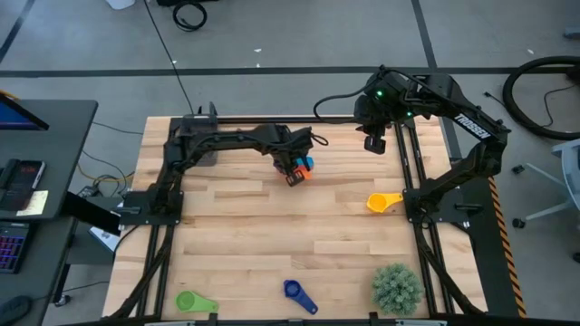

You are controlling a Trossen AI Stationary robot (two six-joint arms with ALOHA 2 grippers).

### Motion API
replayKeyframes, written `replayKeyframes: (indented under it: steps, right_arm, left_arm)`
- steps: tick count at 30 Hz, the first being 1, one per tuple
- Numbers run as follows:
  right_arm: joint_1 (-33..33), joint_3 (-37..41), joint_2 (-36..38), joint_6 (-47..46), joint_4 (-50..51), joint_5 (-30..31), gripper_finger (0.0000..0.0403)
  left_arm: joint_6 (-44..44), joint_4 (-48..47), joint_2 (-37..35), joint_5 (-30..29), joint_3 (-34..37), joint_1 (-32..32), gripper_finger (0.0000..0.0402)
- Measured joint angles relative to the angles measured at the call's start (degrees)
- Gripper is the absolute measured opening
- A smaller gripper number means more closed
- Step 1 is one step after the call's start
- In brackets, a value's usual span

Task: Nest measuring cups in basket
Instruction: Stack the light blue measuring cup on top of the red measuring cup

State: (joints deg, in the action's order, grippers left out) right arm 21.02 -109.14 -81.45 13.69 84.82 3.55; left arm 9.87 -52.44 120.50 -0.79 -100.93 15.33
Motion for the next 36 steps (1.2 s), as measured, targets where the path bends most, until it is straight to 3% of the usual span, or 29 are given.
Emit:
replayKeyframes:
  steps: [11, 18, 36]
  right_arm:
    - [0.6, 0.0, 0.0, 0.0, 0.1, 0.0, 0.0096]
    - [0.6, 0.0, 0.0, 0.0, 0.2, 0.0, 0.0096]
    - [0.6, 0.0, 0.0, 0.0, 0.3, 0.0, 0.0096]
  left_arm:
    - [-2.1, 0.1, 2.4, 0.1, 0.0, 0.3, 0.0017]
    - [-2.2, 1.1, 3.2, 0.0, -0.1, 0.3, 0.0049]
    - [-5.1, -5.4, 3.4, 0.0, -5.6, 1.3, 0.0061]
